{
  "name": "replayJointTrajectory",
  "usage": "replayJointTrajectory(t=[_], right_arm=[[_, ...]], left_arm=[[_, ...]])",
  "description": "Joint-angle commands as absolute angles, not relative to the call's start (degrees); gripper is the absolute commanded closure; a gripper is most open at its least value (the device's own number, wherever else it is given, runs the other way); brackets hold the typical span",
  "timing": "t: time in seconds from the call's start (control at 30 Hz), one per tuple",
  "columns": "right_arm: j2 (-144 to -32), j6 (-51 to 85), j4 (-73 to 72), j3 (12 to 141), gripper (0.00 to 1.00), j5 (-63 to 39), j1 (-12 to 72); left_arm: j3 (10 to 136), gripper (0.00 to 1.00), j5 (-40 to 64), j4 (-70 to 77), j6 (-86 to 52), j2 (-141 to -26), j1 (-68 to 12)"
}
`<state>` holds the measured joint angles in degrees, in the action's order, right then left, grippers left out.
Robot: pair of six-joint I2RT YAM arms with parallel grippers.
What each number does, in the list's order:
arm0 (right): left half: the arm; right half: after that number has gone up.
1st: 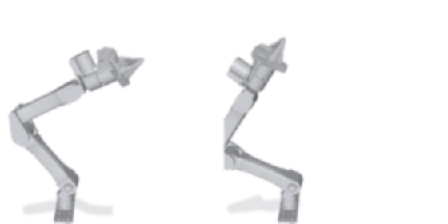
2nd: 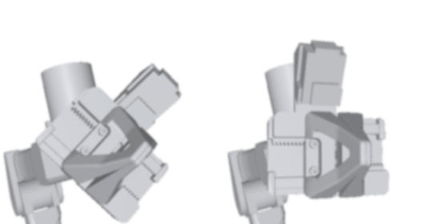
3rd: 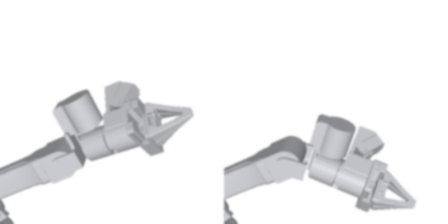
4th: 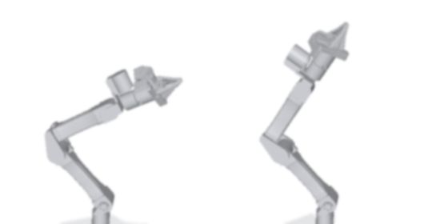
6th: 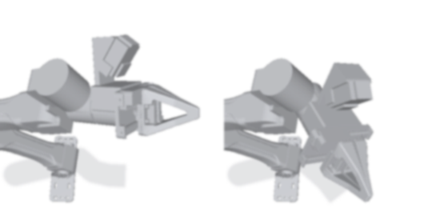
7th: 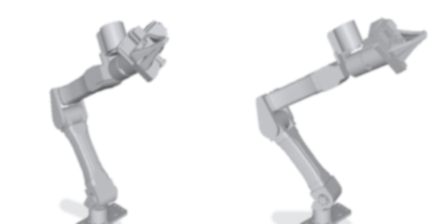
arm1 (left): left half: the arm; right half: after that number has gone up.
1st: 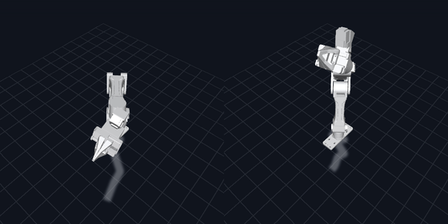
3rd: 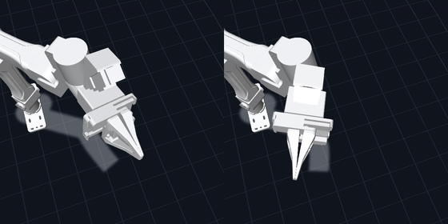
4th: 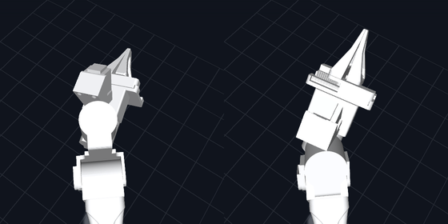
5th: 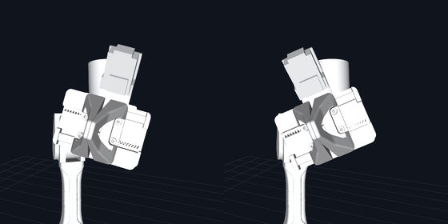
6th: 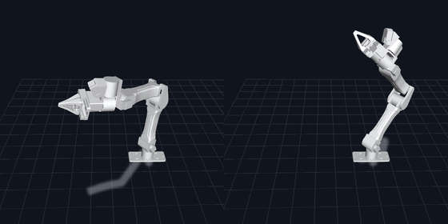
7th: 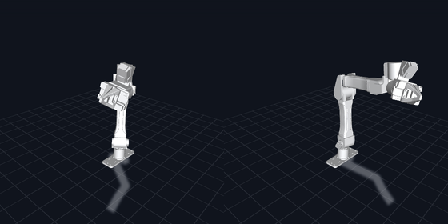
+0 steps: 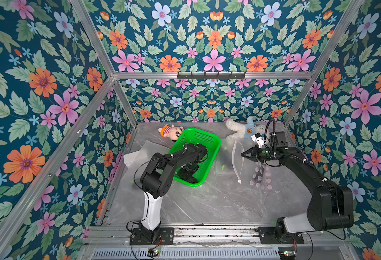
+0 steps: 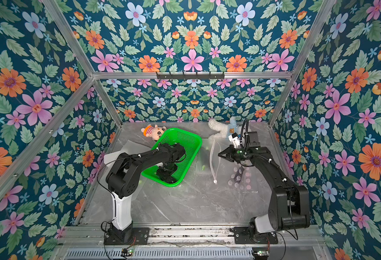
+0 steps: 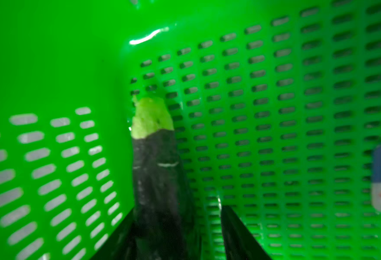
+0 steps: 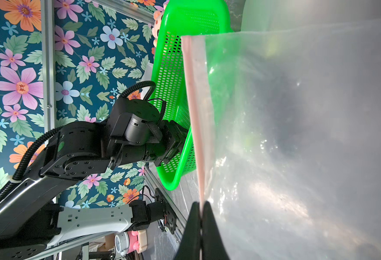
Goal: Place the eggplant in a zip-top bag and seal the zipper
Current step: Pick up the eggplant from the basket.
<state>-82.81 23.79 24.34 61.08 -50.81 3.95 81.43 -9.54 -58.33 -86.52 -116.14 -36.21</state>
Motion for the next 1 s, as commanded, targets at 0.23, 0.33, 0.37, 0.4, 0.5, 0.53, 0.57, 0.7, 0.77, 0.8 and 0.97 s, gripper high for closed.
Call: replayJointTrajectory(t=[0.23, 0.33, 0.37, 0.4, 0.5, 0.53, 0.57, 0.7, 0.77, 0.8, 0.97], right_arm=[[-82.52, 22.87, 24.90, 61.52, 1.00, -51.37, 3.88], [-82.66, 22.88, 24.89, 61.61, 1.00, -51.18, 3.85], [-82.78, 22.85, 24.90, 61.61, 1.00, -51.01, 3.87], [-82.84, 22.82, 24.81, 61.61, 1.00, -50.98, 3.84], [-83.06, 22.87, 24.62, 61.62, 1.00, -50.98, 3.86], [-83.17, 22.94, 24.54, 61.61, 1.00, -50.97, 3.87], [-83.23, 22.98, 24.61, 61.61, 1.00, -51.05, 3.91], [-83.14, 23.21, 24.69, 61.70, 1.00, -50.98, 3.81], [-83.23, 23.30, 24.85, 61.87, 1.00, -50.97, 3.87], [-83.30, 23.31, 24.98, 62.04, 1.00, -50.89, 3.86], [-83.63, 23.28, 26.40, 63.08, 1.00, -50.45, 3.87]], left_arm=[[82.11, 0.81, -10.46, -54.63, -82.82, -115.19, -36.47], [81.31, 0.85, -12.44, -52.72, -82.03, -112.07, -36.55], [80.77, 0.87, -13.33, -51.38, -81.28, -110.68, -36.61], [80.07, 0.88, -14.08, -50.10, -80.46, -109.29, -36.61], [77.90, 0.89, -13.96, -44.82, -75.91, -106.60, -36.49], [77.70, 0.90, -13.75, -44.58, -75.22, -106.32, -36.48], [77.70, 0.90, -13.57, -44.23, -73.87, -106.11, -36.39], [78.72, 0.92, -14.66, -42.78, -70.19, -104.50, -36.39], [79.63, 0.91, -15.59, -41.46, -68.76, -103.41, -36.38], [80.43, 0.91, -15.88, -40.68, -67.62, -102.88, -36.38], [88.68, 0.91, -19.22, -41.03, -62.78, -102.14, -36.39]])
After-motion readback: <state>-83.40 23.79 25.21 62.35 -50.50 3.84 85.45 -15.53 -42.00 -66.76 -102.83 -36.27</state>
